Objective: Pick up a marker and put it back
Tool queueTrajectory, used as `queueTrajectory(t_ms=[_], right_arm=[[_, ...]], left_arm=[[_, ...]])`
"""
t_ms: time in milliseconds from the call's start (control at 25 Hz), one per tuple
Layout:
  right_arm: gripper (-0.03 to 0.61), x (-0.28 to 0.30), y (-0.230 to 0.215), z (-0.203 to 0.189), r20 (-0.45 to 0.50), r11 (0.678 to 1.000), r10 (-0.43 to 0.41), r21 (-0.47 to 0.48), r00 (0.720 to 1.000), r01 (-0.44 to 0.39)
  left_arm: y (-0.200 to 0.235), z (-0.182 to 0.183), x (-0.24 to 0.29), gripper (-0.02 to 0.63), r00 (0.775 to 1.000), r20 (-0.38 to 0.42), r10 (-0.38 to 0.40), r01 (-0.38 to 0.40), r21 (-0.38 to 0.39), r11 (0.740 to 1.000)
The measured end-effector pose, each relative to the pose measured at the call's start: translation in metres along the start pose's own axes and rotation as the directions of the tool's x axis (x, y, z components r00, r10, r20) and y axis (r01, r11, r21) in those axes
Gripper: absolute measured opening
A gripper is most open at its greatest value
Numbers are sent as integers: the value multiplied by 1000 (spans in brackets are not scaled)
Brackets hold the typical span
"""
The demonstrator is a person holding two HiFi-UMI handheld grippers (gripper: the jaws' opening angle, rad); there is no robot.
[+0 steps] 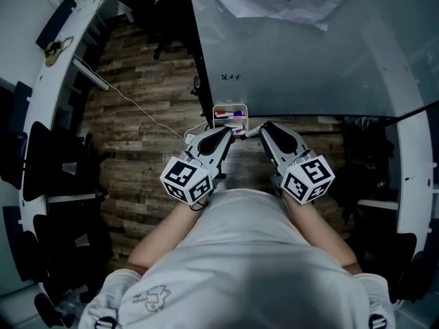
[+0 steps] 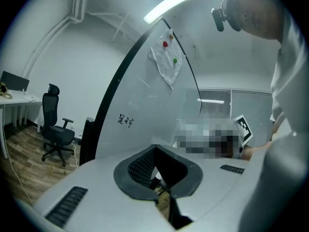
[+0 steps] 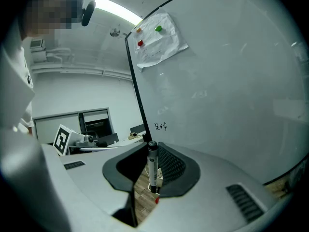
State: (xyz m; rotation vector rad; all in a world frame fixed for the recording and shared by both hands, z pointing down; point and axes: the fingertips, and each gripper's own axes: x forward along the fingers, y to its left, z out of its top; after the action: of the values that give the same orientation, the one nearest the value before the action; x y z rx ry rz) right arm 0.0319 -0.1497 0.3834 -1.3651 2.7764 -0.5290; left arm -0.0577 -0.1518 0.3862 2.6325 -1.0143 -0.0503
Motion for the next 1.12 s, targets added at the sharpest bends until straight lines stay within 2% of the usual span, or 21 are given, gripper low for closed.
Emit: queueTrajectory(t_ms=[480,720,1120], right_arm=[[75,44,12,-3,19,997,-78,26,997,77],[75,58,13,-9,14,995,-88,41,996,87],[75,79,-18,1,11,996,-73,47,997,72]], left_arm=[[47,1,-16,5,997,-39,-70,70,-9,998],[65,-7,-20,5,996,-59,-69,67,-30,997],[77,-8,7,5,995,-87,-54,52,-29,998]])
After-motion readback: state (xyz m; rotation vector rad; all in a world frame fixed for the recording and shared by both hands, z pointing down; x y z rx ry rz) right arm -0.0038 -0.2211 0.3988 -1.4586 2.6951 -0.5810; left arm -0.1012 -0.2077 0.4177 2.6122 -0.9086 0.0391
